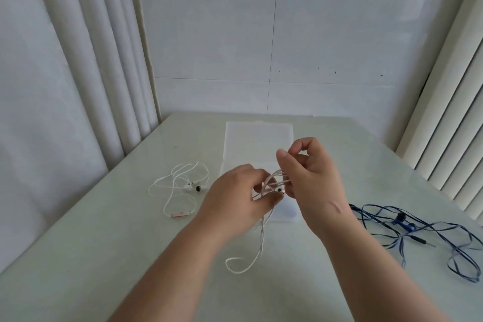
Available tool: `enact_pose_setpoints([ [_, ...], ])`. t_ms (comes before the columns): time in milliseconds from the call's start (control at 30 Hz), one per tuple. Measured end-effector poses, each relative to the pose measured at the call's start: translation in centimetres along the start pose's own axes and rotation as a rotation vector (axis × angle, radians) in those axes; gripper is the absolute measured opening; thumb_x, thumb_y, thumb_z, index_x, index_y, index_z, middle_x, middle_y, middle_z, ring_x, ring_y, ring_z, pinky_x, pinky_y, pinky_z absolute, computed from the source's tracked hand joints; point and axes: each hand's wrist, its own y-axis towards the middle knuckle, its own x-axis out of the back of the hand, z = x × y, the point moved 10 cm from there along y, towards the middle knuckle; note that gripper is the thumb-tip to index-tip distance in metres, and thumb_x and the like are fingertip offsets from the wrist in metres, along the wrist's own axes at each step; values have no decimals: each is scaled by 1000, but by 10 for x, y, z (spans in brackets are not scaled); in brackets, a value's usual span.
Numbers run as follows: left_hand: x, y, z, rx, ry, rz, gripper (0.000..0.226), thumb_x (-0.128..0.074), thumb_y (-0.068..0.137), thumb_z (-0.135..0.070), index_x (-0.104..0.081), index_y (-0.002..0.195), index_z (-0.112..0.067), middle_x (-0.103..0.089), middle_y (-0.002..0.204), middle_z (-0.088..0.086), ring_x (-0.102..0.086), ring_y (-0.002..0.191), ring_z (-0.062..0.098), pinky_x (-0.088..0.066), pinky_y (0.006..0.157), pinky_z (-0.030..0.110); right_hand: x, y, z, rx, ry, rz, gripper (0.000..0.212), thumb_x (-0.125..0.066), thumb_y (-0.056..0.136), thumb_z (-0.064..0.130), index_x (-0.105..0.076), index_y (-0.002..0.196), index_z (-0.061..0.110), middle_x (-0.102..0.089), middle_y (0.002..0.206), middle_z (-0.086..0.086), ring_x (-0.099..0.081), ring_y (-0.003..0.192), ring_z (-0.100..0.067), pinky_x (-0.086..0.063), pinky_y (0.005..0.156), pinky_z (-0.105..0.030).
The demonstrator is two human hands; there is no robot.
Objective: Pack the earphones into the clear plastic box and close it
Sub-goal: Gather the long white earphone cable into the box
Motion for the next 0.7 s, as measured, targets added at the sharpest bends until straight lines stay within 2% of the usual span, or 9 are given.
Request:
enact_pose_setpoints([
  [67,0,2,2,-9,-92,-21,15,-63,87,-40,-60,72,-38,-51,72,-9,-51,70,2,-34,59,21,1,0,0,-6,18,1,20,-59,94,13,-44,82,18,-41,49,8,-31,46,-14,-30,47,-28],
  [167,7,4,9,22,-210,-70,13,-61,88,-34,-66,79,-27,-55,71,-6,-53,69,7,-39,62,24,6,0,-1,-18,6,-24,18,-60,94,16,-47,82,19,-42,50,8,-32,46,-14,-28,49,-30],
  [267,8,4,19,116,-396,-23,18,-60,84,-33,-62,73,-19,-51,60,-10,-45,59,8,-33,57,23,13,3,-5,-37,-74,-46,3,-60,94,21,-59,91,20,-47,51,10,-42,42,-7,-34,52,-30],
  [367,7,1,23,138,-543,57,23,-58,82,-35,-65,76,-13,-62,69,8,-51,66,13,-38,64,28,16,5,-6,-28,-160,-43,13,-57,96,21,-69,94,22,-52,48,15,-45,44,-2,-38,53,-23],
  [433,8,-1,21,120,-627,107,20,-62,88,-27,-65,78,-10,-67,70,5,-57,66,13,-43,66,22,17,6,-3,-1,-249,-40,18,-56,97,22,-72,89,21,-52,46,19,-46,44,0,-39,50,-16],
  [500,13,-1,24,117,-610,81,18,-64,91,-22,-63,77,-9,-64,61,4,-57,56,14,-44,60,21,20,6,1,39,-302,-64,22,-55,97,25,-72,82,21,-51,46,17,-44,44,0,-38,49,-15],
  [567,21,1,29,141,-533,-6,20,-65,88,-28,-62,74,-14,-58,50,2,-54,46,14,-40,52,20,22,6,6,72,-313,-81,26,-56,96,27,-71,76,21,-48,44,15,-40,43,-2,-34,47,-16],
  [633,24,0,31,162,-551,-69,28,-63,86,-38,-59,70,-15,-50,43,0,-46,40,14,-35,46,20,16,5,7,77,-353,-7,28,-57,95,29,-70,73,18,-44,42,15,-36,42,-3,-30,45,-15],
  [700,26,1,33,178,-661,-112,33,-60,79,-46,-57,65,-17,-39,44,1,-34,39,16,-26,44,21,-1,2,1,65,-419,179,31,-57,95,33,-72,74,16,-42,45,14,-35,47,-5,-31,50,-19],
])
